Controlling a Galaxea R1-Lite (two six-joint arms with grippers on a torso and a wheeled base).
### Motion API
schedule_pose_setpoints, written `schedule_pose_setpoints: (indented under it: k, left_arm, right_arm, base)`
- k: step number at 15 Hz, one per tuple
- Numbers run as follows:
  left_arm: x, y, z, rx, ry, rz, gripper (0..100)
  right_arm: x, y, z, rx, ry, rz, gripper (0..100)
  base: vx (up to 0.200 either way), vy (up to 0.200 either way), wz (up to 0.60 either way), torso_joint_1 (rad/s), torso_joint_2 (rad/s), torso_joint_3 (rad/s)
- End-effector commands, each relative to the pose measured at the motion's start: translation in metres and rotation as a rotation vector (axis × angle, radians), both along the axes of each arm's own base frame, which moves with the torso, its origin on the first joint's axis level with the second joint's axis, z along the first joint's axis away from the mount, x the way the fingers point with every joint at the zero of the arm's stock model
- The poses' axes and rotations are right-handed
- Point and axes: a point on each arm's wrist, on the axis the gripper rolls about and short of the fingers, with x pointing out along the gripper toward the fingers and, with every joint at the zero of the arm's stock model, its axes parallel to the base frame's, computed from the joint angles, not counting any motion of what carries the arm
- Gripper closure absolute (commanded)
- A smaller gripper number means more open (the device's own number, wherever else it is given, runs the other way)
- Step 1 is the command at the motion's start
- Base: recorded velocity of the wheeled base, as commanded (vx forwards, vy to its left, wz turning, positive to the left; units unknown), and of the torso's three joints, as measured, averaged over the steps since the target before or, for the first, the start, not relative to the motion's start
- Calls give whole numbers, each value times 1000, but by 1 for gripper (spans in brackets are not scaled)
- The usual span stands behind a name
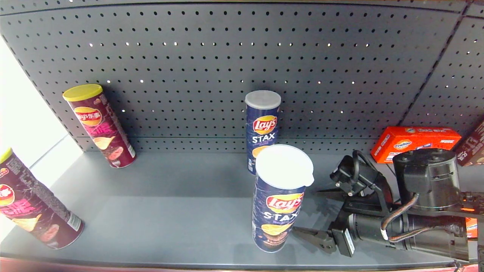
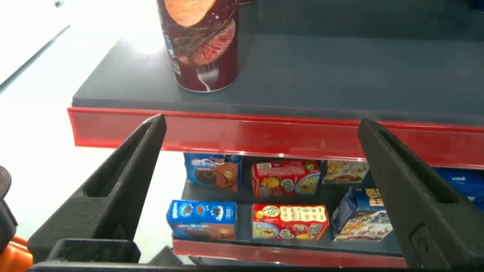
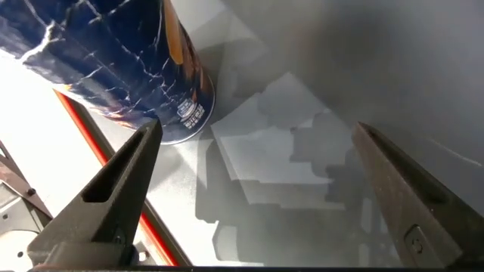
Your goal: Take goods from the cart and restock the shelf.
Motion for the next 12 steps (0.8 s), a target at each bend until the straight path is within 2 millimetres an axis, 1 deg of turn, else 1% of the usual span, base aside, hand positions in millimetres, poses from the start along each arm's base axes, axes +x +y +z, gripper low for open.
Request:
schedule_pose_setpoints:
  k: [1,5,7,12]
  left_arm:
    - [0,0,0,0,1,0,0]
    - [0,0,0,-1,1,1,0]
    - [0,0,0,-1,1,0,0]
    - [0,0,0,-1,1,1,0]
  right_arm:
    - [1,1,2,4,-7,-1,0]
    - [10,10,2,3,-6,9,0]
    - [9,12,2,3,-6,15,0]
    - [7,7,2,4,-7,4,0]
  base:
    - [0,0,0,0,0,0]
    - [0,0,0,0,0,0]
    - [0,0,0,0,0,0]
    - [0,0,0,0,0,0]
